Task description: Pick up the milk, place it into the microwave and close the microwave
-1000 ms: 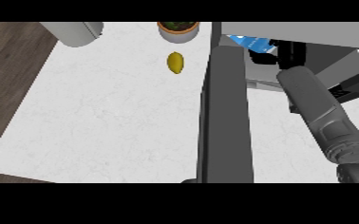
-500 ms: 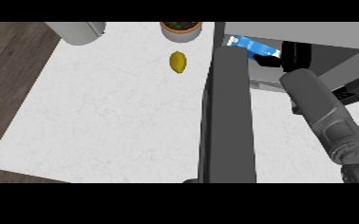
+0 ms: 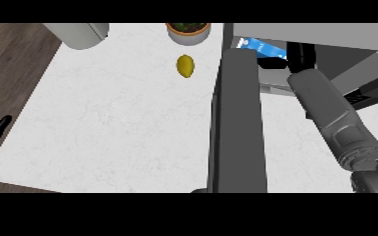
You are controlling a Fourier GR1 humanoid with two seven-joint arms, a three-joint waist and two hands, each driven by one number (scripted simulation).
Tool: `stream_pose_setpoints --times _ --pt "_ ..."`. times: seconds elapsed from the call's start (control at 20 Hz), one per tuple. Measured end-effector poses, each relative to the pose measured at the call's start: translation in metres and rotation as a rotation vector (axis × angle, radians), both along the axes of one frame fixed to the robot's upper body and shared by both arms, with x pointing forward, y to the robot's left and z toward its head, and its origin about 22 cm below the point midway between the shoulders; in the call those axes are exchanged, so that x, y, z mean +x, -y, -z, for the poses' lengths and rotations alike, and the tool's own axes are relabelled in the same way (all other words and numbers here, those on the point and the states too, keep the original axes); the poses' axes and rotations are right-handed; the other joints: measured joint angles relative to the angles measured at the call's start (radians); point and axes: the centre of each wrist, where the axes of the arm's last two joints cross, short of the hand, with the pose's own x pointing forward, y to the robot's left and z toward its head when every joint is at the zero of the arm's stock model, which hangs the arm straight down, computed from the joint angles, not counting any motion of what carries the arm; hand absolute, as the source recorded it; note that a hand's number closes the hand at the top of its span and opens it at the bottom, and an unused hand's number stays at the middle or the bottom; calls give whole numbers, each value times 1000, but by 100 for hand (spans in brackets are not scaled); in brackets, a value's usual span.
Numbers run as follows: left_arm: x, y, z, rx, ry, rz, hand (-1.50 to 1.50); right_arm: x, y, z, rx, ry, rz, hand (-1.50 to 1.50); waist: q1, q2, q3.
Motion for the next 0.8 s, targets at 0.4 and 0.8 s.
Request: stream_pose_setpoints --times 0.4,0.8 --pt "10 12 8 1 -5 110 -150 -4 -13 12 210 -29 -136 -150 -31 -16 -1" --pt "16 36 12 -13 -13 184 150 -21 -10 41 428 -75 -236 -150 -63 -34 -3"
